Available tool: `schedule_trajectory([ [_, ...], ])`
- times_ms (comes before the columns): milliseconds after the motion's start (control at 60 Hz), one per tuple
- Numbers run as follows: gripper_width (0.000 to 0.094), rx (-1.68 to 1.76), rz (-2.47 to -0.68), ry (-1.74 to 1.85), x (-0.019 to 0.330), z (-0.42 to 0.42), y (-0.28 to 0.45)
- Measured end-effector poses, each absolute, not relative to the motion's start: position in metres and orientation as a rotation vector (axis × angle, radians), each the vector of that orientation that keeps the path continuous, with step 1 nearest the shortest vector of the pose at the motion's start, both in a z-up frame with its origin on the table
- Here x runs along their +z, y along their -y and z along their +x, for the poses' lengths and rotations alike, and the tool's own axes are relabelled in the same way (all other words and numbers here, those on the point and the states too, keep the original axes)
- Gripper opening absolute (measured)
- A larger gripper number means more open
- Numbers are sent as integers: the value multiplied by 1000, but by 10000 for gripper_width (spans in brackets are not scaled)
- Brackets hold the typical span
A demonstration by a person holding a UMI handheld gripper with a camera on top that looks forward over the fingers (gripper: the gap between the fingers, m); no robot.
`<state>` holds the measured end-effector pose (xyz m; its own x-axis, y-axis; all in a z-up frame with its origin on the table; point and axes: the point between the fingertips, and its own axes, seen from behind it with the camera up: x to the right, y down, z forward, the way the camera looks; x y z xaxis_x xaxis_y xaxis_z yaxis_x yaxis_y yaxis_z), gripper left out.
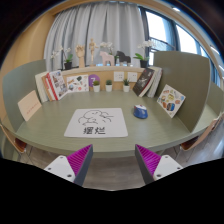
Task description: Arrange mouse
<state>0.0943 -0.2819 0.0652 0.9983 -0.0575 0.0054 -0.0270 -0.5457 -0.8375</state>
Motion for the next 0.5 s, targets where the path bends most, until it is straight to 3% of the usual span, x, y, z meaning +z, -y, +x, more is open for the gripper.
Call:
schedule_trajectory([
  [233,848,-131,-2171,-133,32,195,209],
  [500,846,-127,-2188,-137,14,252,82],
])
